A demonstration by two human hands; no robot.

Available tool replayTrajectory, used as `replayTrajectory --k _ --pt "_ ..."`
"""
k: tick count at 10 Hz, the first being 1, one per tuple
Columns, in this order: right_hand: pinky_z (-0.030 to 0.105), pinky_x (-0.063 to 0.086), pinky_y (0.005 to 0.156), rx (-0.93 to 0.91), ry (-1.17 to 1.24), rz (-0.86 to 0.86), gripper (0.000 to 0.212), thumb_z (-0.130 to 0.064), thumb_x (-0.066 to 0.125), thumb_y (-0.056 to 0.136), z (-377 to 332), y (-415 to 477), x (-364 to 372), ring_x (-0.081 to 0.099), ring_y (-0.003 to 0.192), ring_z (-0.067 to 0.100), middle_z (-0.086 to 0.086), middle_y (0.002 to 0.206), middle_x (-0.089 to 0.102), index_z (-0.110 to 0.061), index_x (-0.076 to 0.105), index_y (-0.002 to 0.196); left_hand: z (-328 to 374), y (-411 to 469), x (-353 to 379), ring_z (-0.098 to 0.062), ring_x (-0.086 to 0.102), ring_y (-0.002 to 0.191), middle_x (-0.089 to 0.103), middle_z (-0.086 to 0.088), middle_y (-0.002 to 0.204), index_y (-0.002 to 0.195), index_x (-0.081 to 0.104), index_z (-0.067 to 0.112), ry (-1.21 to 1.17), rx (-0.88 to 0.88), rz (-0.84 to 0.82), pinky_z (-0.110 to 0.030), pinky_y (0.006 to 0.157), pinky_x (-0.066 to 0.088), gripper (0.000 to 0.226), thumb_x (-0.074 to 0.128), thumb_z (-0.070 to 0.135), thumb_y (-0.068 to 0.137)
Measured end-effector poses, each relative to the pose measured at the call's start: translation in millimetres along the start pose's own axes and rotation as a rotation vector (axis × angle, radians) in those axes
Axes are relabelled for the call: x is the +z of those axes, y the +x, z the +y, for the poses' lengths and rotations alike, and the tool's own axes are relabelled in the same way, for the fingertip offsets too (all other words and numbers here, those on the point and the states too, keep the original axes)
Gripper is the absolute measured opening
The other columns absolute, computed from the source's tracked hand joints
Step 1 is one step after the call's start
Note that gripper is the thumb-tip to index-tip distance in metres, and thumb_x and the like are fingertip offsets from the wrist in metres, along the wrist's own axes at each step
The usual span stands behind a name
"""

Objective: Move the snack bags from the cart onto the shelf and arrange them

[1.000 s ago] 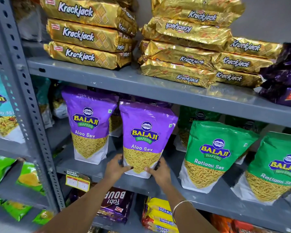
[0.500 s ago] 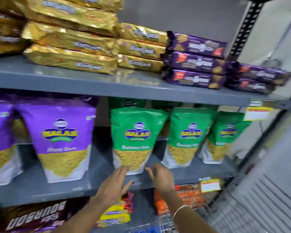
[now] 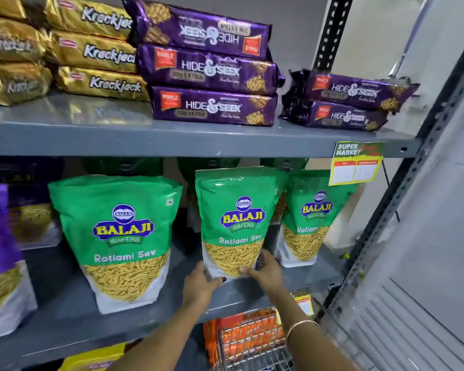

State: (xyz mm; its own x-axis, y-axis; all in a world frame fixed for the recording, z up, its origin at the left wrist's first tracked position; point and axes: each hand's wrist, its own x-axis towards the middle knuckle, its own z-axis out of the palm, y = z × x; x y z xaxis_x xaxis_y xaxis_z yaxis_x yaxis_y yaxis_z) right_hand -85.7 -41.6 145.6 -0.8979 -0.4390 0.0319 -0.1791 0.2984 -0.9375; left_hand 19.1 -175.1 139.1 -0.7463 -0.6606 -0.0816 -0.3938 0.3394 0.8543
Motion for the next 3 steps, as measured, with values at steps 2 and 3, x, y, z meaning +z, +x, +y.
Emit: replayTrajectory --k 2,3 --pt "-0.005 0.042 0.064 0.015 -0.038 0.016 0.064 -0.004 0.077 0.068 5.5 -1.5 -0.9 0.056 0.114 0.028 0.011 0.115 0.059 0.005 0.046 0.123 12.5 -11.1 -3.5 -0.035 0.061 0.097 0.066 -0.024 0.104 0.072 0.048 0.019 0.082 -0.012 -0.001 -0.039 0.076 0.044 0.023 0.069 0.026 0.076" --pt "0.026 0.042 0.101 -0.006 -0.018 0.074 0.094 -0.021 0.08 0.067 -12.2 -11.7 -1.7 0.037 0.136 0.029 0.01 0.144 0.042 -0.003 0.024 0.142 16.5 -18.1 -6.7 -0.032 0.049 0.123 0.049 -0.02 0.137 0.133 0.037 0.004 0.001 0.025 0.016 -0.033 0.093 0.042 0.065 0.065 0.028 0.08"
